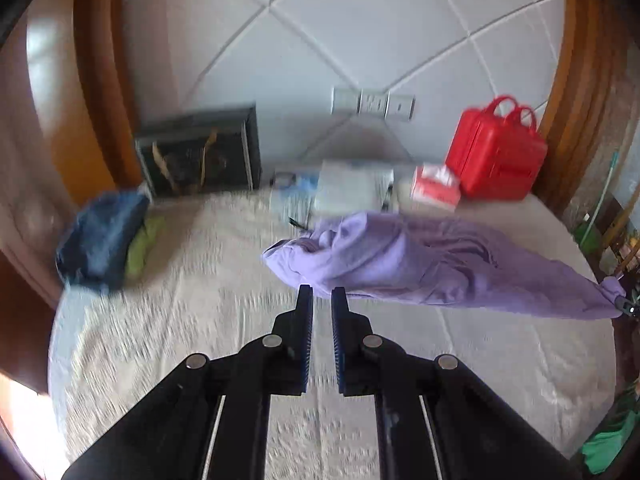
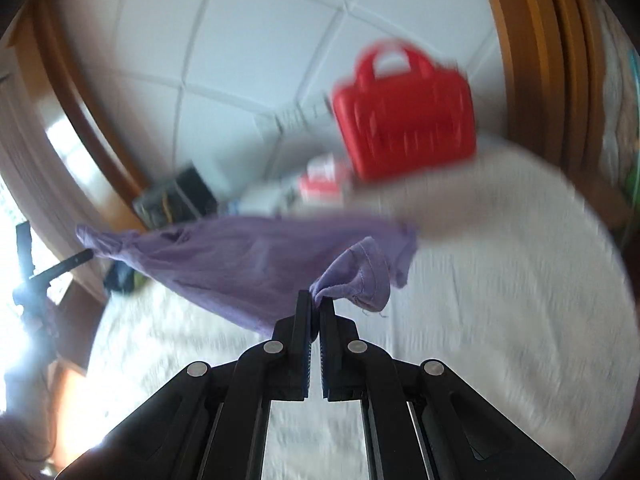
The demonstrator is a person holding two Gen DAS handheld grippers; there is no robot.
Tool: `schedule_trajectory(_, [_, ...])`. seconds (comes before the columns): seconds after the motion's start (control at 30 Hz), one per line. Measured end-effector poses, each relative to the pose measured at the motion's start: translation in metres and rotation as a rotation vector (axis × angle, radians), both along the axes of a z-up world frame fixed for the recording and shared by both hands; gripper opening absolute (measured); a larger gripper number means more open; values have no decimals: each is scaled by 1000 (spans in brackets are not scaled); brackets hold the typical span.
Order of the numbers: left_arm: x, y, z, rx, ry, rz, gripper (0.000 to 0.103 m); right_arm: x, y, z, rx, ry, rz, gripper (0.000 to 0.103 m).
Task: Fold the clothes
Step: 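Lift the T-shirt with both grippers and shake it out, spreading it apart, then lower the T-shirt flat onto the table and open both grippers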
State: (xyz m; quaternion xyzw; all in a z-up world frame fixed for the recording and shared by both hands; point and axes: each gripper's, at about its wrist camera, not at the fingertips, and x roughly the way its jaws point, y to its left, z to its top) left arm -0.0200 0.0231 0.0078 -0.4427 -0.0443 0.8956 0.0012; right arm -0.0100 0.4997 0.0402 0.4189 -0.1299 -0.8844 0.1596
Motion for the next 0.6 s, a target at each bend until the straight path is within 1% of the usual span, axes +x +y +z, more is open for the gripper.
schedule_trajectory(0.07, [18,-3,-59,32,-132,29,9,12,-2,-44,-7,-119,12,4])
schedule_trajectory(0.13, [29,-2,-103,39,-234,36,9,23,-3,-90,-8,-257,16,4])
schedule_trajectory(0.17, [32,-2,-118,44,-268,43,9,29,-4,-111,-10,-320,17,4])
schedule_trajectory(0.23, [36,-2,-135,86,-310,39,10,36,-2,-145,15,-418,6,4])
schedule_trajectory(0.27, [35,0,-138,96,-312,32,10,40,0,-157,3,-458,-3,4])
schedule_trajectory(0.3, [32,2,-138,99,-308,20,13,41,3,-162,1,-478,-27,6])
schedule_trajectory(0.33, [27,5,-134,93,-297,4,26,41,6,-167,1,-498,-51,10])
schedule_trajectory(0.37, [21,9,-129,90,-283,-12,52,40,11,-166,15,-500,-83,22])
schedule_trajectory(0.4, [13,11,-121,93,-267,-27,67,40,16,-163,27,-494,-117,28])
schedule_trajectory(0.43, [4,14,-114,94,-248,-40,88,39,21,-159,34,-483,-145,31])
schedule_trajectory(0.47, [-6,17,-107,92,-228,-49,91,38,25,-155,41,-471,-171,36])
schedule_trajectory(0.53, [-28,14,-96,78,-208,-65,91,35,29,-144,44,-444,-193,36])
schedule_trajectory(0.6, [-50,14,-100,49,-206,-71,91,30,30,-134,52,-421,-208,36])
